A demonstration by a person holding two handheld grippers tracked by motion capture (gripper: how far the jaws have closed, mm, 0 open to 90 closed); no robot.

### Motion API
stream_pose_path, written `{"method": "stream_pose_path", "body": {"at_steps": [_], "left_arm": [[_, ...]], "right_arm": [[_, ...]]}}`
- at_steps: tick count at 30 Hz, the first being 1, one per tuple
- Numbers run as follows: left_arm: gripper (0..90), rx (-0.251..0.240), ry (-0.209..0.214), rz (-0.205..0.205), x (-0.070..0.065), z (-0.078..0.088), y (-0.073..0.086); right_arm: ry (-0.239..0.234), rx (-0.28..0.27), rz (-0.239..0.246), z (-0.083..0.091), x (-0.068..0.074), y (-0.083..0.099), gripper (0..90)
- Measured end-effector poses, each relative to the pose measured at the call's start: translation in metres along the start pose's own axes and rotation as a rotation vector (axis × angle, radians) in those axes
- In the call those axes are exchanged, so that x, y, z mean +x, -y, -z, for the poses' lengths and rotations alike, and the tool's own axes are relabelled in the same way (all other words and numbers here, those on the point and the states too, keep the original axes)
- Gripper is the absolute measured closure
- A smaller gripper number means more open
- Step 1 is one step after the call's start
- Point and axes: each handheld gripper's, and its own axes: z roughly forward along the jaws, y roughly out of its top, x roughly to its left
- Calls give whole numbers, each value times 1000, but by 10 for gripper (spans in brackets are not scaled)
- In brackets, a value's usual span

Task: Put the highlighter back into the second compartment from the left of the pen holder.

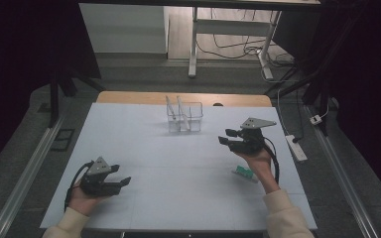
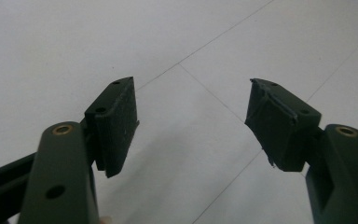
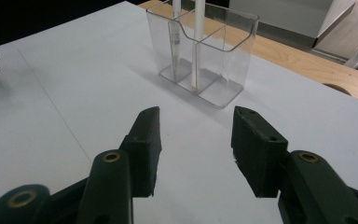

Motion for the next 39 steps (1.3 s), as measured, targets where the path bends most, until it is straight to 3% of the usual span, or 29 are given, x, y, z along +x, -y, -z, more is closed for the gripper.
{"method": "stream_pose_path", "body": {"at_steps": [25, 39], "left_arm": [[336, -2, 5, -2, 1, 0, 0], [336, 1, 5, -7, 2, -2, 0]], "right_arm": [[27, 115, 31, 41, -2, 32, 477], [14, 200, 54, 60, -4, 35, 453]]}}
